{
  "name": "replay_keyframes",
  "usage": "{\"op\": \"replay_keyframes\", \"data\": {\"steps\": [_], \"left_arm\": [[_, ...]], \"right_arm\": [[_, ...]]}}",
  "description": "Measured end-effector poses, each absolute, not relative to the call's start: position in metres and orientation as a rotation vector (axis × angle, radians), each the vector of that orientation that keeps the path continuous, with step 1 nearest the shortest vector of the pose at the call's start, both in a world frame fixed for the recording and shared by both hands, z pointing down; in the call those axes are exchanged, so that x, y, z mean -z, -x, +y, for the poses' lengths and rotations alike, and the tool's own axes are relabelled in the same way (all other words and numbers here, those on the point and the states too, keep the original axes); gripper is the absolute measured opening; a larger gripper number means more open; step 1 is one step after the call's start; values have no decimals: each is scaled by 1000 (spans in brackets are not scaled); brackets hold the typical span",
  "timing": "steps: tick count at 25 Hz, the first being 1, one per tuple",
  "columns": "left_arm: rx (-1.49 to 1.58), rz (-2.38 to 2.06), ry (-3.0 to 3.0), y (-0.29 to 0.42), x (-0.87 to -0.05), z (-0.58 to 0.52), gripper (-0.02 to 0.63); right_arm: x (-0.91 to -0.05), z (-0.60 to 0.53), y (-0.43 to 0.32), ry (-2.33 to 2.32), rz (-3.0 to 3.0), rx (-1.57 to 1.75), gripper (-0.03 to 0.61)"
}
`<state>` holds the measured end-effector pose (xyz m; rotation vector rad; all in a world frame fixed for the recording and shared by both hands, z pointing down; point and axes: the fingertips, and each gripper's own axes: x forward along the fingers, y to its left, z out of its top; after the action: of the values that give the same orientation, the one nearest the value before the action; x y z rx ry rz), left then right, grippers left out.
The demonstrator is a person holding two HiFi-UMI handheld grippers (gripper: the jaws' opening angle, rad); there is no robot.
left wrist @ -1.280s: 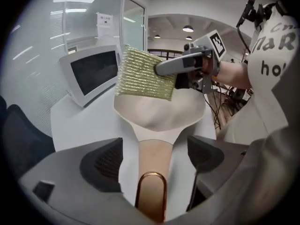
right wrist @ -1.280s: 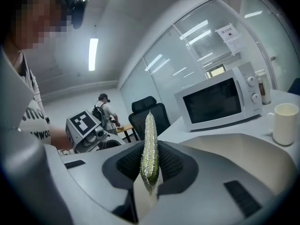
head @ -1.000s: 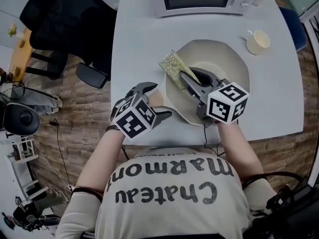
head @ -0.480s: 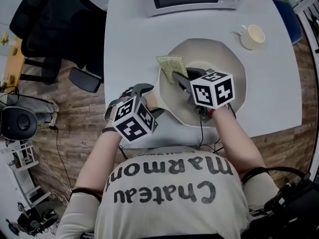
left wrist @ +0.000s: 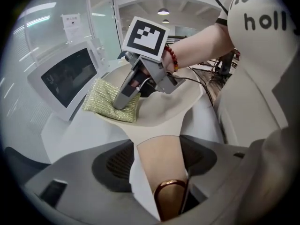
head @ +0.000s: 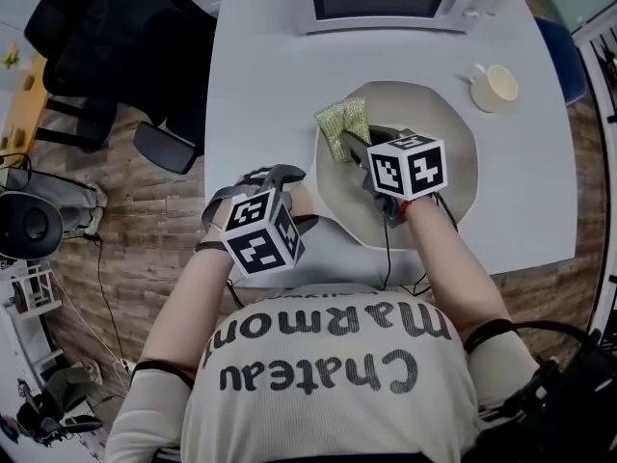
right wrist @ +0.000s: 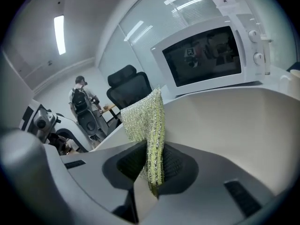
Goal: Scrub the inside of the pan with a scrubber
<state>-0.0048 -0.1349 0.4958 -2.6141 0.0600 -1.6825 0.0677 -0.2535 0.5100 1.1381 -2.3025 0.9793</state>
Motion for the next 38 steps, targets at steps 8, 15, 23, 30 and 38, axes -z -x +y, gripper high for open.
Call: {"op": "replay_keyframes", "data": {"steps": [8,15,23,30,38], "left_arm": [[1663,-26,2576,6,-499,-133,299],[1653,-70,2572,8,-500,-134,299],[1648,-97,2575,10,-499,-135,299],[1658,-72,2532,11,-500,-135,299],[1661,-52,2551,13,-498,-136,288]], "right_arm": [[-514,-276,-89,-1294,-2178,-936,64],[-527,-296,-139,-1606,-2001,-1173,64],[-540,-291,-190,-1914,-1782,-1504,67],[-548,-273,-220,-2156,-1578,-1945,67],[-545,-243,-254,-2499,-1287,-2169,67]]}}
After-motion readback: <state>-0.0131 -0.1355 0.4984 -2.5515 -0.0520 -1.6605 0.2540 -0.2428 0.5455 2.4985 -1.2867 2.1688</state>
